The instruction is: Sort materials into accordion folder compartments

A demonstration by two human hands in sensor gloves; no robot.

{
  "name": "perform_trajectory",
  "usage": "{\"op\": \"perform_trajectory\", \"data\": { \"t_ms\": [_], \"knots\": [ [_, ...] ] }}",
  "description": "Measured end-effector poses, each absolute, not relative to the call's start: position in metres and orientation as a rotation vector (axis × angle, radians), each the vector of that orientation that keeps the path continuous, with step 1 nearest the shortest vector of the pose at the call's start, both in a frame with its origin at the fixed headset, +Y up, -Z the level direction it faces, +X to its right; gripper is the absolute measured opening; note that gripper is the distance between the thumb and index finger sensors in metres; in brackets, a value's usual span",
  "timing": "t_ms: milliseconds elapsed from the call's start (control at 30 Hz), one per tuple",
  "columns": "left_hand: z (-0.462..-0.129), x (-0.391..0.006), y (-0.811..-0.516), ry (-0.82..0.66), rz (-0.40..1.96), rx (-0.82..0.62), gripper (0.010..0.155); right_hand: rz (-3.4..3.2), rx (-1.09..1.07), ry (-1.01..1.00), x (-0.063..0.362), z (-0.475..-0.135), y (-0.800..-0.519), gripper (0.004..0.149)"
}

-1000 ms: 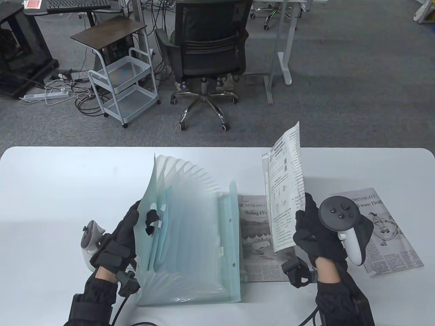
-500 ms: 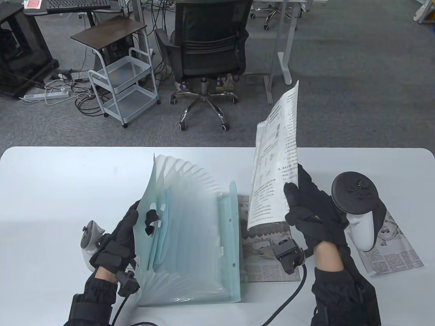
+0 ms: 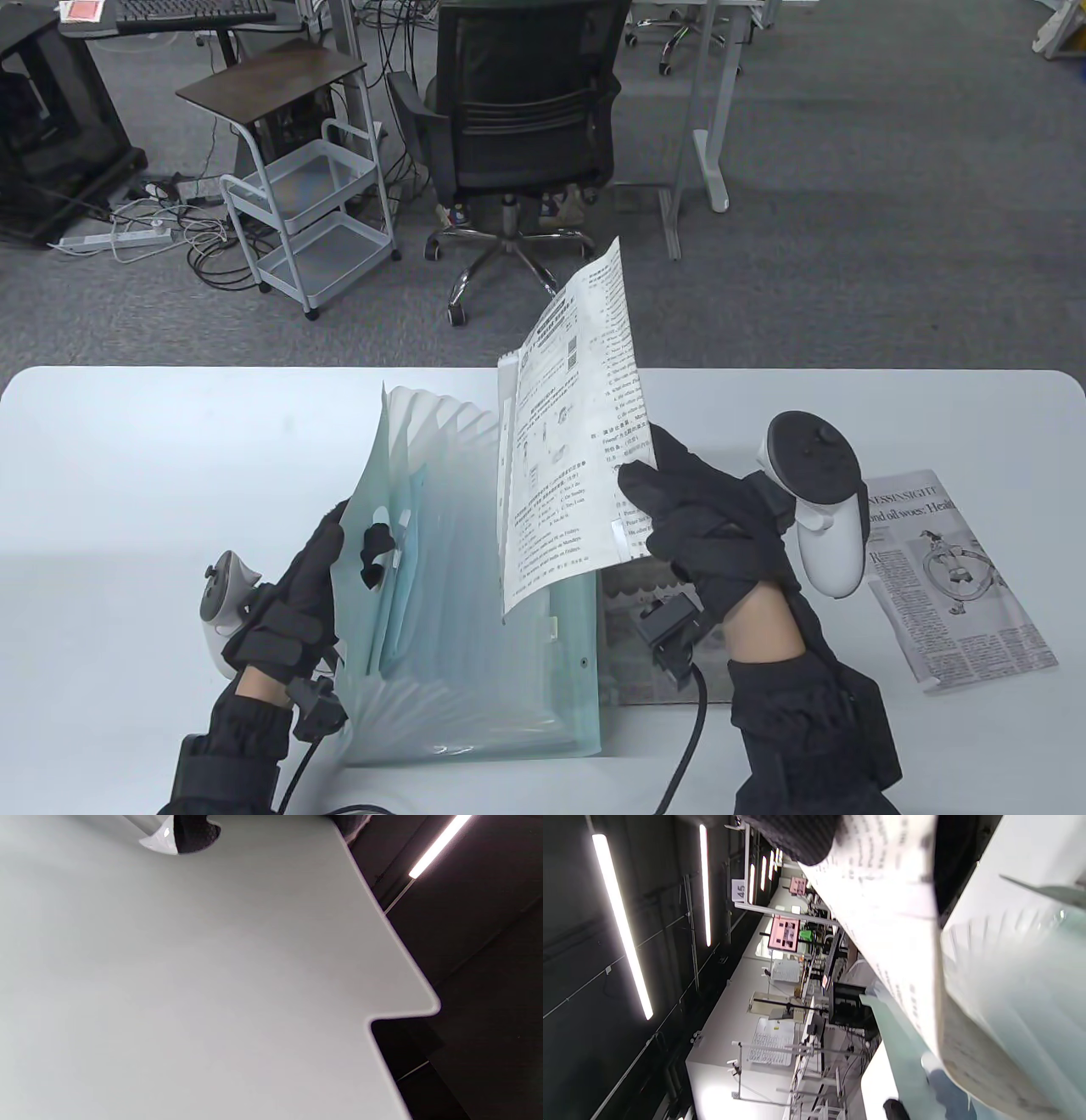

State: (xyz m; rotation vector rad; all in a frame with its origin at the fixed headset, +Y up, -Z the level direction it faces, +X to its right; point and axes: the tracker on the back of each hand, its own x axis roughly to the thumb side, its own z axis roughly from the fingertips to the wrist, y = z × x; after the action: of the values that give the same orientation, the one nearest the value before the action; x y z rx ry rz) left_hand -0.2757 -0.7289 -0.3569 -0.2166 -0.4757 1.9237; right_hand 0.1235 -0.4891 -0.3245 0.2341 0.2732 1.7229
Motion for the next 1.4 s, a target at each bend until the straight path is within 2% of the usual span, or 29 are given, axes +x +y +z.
{"op": "perform_trajectory", "data": {
  "t_ms": [200, 767, 1400],
  "knots": [
    [-0.357, -0.276, -0.729, -0.476, 1.923, -0.217, 0.071, 1.668, 0.271, 0.347, 0.119, -0.326, -0.498, 0.053],
    [-0.357, -0.276, -0.729, -0.476, 1.925, -0.217, 0.071, 1.651, 0.356, 0.399, 0.106, -0.318, -0.495, 0.053],
    [-0.357, -0.276, -0.729, -0.477, 1.924, -0.218, 0.071, 1.585, 0.331, 0.45, 0.087, -0.334, -0.515, 0.053]
  ]
}}
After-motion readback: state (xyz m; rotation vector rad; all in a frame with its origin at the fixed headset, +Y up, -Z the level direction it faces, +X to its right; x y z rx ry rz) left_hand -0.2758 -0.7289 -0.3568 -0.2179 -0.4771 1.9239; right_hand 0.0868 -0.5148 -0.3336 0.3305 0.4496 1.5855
